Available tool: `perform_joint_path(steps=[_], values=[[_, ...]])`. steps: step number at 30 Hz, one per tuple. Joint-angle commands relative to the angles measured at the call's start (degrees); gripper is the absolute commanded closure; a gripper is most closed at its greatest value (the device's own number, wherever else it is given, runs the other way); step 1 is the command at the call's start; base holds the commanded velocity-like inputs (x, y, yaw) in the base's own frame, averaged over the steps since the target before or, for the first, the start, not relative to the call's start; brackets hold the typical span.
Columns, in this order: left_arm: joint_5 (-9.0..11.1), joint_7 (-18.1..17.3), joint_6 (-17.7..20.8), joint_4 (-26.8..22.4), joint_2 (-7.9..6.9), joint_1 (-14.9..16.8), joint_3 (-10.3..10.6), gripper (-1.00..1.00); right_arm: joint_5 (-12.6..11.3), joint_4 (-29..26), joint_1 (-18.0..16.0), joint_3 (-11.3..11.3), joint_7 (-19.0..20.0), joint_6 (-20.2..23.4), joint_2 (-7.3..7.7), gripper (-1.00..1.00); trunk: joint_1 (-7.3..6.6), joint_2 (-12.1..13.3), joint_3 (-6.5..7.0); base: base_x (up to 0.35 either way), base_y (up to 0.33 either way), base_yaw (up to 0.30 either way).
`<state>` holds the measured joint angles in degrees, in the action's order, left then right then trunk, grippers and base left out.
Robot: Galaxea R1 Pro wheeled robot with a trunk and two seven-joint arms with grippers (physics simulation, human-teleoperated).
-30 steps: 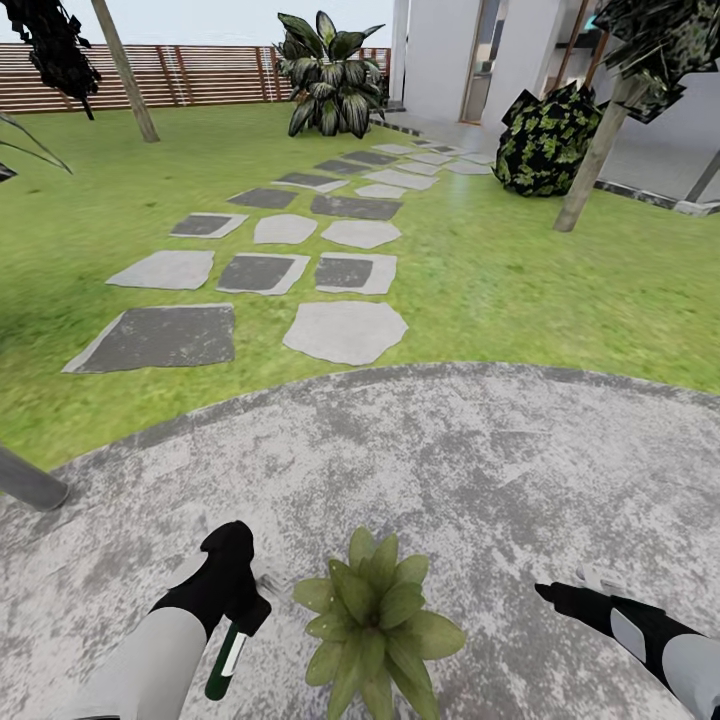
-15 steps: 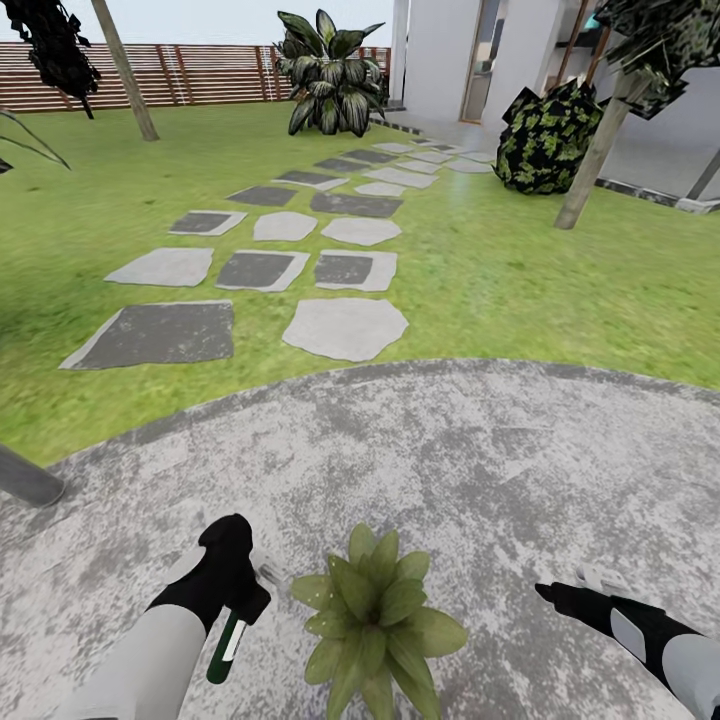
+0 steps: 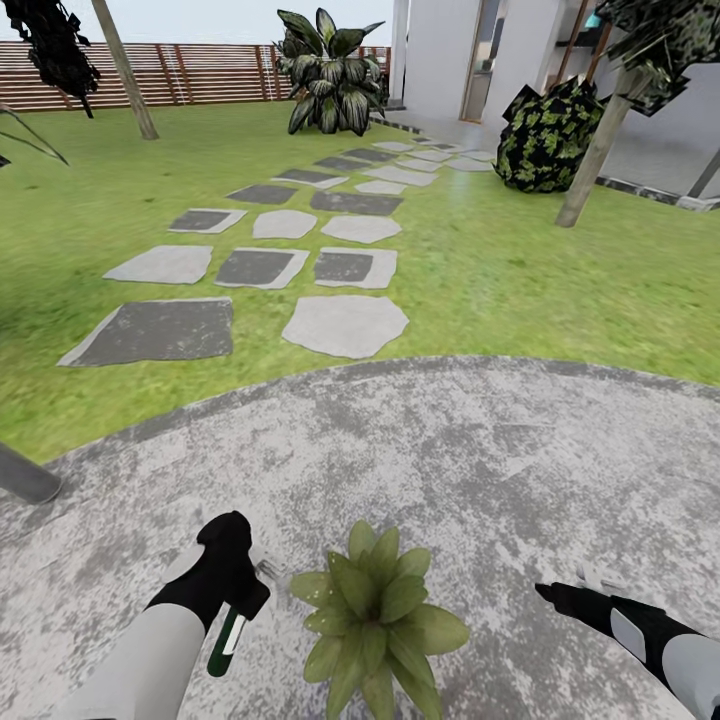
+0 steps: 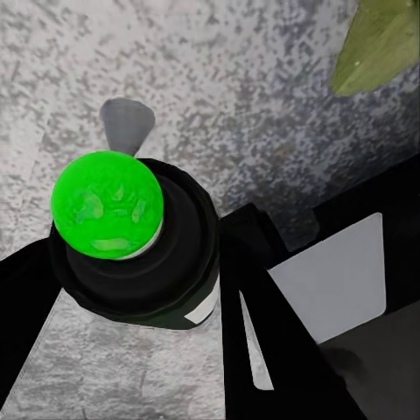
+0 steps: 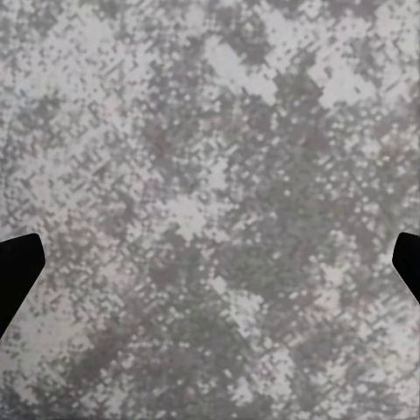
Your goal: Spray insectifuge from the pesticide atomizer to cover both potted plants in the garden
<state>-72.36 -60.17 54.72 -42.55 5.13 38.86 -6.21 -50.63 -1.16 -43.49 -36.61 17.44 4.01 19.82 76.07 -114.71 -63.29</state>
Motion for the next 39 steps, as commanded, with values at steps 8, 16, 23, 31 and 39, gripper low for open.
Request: perform_joint_path(steps=[8, 16, 23, 31, 39], values=[[-0.59, -0.56, 0.21, -0.95, 0.05, 0.01, -0.29, 1.0, -0.61, -0.07, -0.02, -0.39, 0.14, 0.3, 0.04, -1.0, 1.1, -2.04, -0.95, 0.0, 0.0, 0.0], [-0.59, -0.56, 0.24, -0.96, -0.97, -0.01, -0.38, 1.0, -0.61, -0.07, -0.02, -0.39, 0.13, 0.3, 0.04, -1.0, 1.98, -3.64, -1.66, 0.0, 0.0, 0.0], [-0.59, 2.31, 0.26, -0.97, -2.15, 0.02, -0.41, 1.0, -0.61, -0.07, -0.03, -0.39, 0.02, 0.3, 0.04, -1.0, 1.98, -3.64, -1.77, 0.0, 0.0, 0.024], [-0.28, 2.69, 0.14, -0.96, -1.88, 0.0, -0.33, 1.0, -0.61, -0.07, -0.02, -0.39, 0.0, 0.3, 0.04, -1.0, 1.98, -3.64, -2.01, 0.0, 0.0, 0.091], [0.3, 2.78, -0.27, -0.96, -1.8, 0.01, -0.34, 1.0, -0.61, -0.07, -0.03, -0.39, 0.0, 0.3, 0.04, -1.0, 1.98, -3.64, -2.01, 0.0, 0.0, 0.002]])
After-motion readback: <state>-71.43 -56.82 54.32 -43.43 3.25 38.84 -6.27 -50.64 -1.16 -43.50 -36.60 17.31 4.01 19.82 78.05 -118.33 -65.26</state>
